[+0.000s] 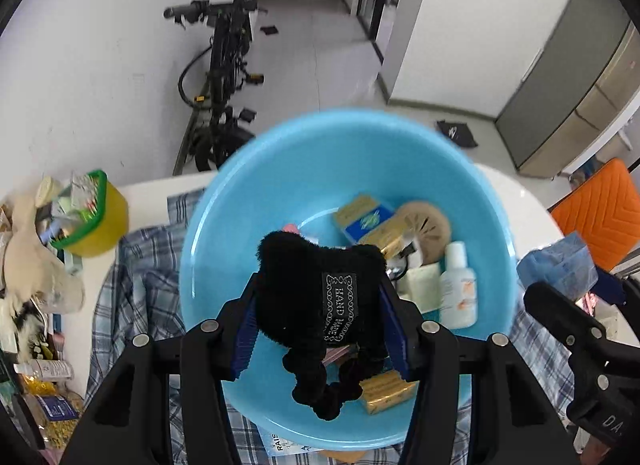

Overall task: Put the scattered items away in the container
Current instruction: 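Lower the black glove into the basin while the right lowers the soap packet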

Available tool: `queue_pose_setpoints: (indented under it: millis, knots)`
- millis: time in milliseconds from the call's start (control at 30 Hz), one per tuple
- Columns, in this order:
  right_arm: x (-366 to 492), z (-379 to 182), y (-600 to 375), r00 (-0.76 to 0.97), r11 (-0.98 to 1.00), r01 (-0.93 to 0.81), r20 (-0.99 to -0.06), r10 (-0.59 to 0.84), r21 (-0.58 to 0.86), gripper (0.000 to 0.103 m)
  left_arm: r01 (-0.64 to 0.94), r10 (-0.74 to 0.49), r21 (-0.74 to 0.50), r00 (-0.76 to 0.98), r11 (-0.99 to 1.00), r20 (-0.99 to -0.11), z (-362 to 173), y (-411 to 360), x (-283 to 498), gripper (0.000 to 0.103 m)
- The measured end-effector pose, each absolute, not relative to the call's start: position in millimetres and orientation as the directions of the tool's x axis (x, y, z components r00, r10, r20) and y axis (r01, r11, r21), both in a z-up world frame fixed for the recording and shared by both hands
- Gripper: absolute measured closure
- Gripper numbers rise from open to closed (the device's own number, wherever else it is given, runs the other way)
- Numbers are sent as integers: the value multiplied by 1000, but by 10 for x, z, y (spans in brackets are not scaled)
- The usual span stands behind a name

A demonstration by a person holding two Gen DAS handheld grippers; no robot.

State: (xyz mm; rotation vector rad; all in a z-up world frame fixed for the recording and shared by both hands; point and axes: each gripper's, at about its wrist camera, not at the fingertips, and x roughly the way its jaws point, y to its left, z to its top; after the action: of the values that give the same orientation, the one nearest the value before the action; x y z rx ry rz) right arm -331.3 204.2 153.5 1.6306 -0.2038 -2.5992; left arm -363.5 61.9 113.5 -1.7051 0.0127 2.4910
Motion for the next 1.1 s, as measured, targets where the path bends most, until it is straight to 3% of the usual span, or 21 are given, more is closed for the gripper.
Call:
queue_pose_setpoints:
  millis: [233, 533, 567, 667, 1100]
  knots:
    - [-3410, 1088, 2084, -347, -991, -10, -930, -122, 134, 33, -65, 80, -62, -323, -996, -943, 802, 461, -3749, 47]
    - [-3531, 1163, 1985, -355, -995, 5, -930, -94, 99, 33, -83, 93, -66, -375, -994, -922, 929, 369, -3824, 47]
    - [-3538, 1164, 1976, -354, -995, 8, -930, -98, 102, 33, -94, 91, -59, -389, -994, -917, 951, 382, -3819, 45]
    - [-3553, 1155, 1963, -353, -995, 7, -931, -98, 102, 33, -81, 57, -22, -459, -996, -887, 1038, 379, -3788, 22]
    - [-3559, 1103, 1943, -359, -997, 9, -930, -79, 82, 33, -59, 51, -27, -443, -998, -895, 1079, 258, -3830, 21]
